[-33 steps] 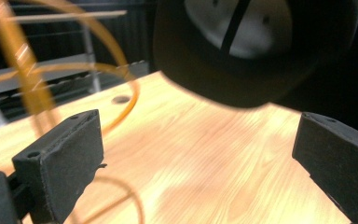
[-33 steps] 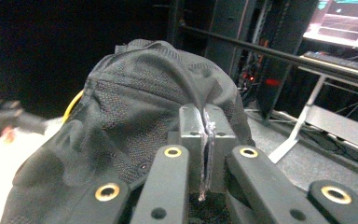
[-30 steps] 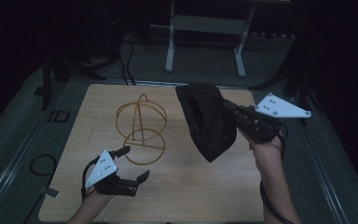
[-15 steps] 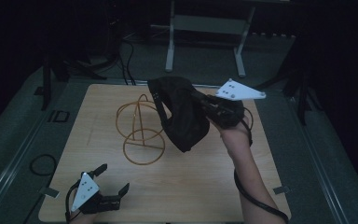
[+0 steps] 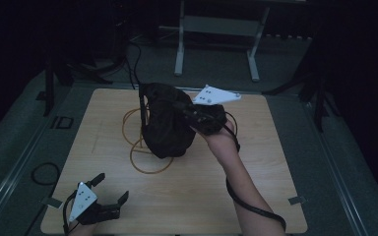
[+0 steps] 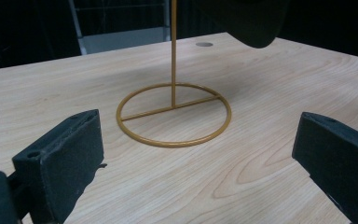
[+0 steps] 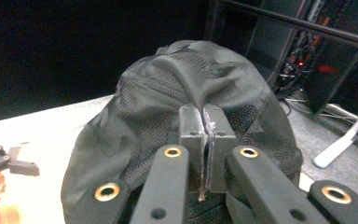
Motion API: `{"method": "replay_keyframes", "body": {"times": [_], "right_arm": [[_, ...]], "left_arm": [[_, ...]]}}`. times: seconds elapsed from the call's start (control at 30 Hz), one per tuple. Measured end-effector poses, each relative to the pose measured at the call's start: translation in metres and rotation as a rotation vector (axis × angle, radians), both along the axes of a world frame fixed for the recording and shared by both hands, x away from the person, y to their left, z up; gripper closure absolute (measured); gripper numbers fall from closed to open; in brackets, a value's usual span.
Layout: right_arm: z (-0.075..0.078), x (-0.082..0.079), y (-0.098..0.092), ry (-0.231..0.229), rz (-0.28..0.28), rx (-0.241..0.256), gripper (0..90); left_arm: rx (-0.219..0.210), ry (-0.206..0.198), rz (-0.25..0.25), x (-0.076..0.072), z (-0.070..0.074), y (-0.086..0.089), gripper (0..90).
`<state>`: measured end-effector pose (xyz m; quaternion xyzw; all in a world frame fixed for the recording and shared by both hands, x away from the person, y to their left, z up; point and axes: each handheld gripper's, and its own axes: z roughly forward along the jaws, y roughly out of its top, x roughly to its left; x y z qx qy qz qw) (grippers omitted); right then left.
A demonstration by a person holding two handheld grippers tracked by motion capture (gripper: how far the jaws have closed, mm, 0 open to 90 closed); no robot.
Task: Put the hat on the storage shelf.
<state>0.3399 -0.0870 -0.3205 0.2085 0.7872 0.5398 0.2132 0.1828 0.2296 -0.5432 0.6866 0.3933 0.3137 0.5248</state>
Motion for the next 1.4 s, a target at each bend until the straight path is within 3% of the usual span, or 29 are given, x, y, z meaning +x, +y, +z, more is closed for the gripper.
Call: {"method": "replay_keyframes", "body": {"times": [0.47,0.7,0.83,0.97,1.1,1.13,1.4], "right_arm": [[-0.013,0.018,0.043,0.068,0.061,-0.038,87.7],[-0.016,0.024,0.055,0.09,0.07,-0.044,87.6],[-0.019,0.028,0.063,0.105,0.084,-0.063,87.5],[-0.02,0.029,0.065,0.113,0.093,-0.065,86.3],[-0.022,0.029,0.065,0.117,0.102,-0.037,78.5],[-0.023,0.03,0.066,0.119,0.103,-0.031,70.0],[-0.025,0.03,0.069,0.113,0.098,-0.039,63.1]], "left_arm": [[-0.006,0.01,-0.003,0.002,-0.003,0.002,2.5],[-0.011,0.014,-0.014,0.004,-0.004,0.001,2.5],[-0.012,0.04,-0.029,0.004,-0.007,0.0,3.7],[-0.014,0.028,-0.041,0.003,-0.007,-0.002,3.6],[-0.014,0.03,-0.043,0.003,-0.007,-0.003,3.6],[-0.016,0.031,-0.042,0.003,-0.007,-0.003,3.6],[-0.019,0.028,-0.045,0.002,-0.007,-0.003,3.6]]}}
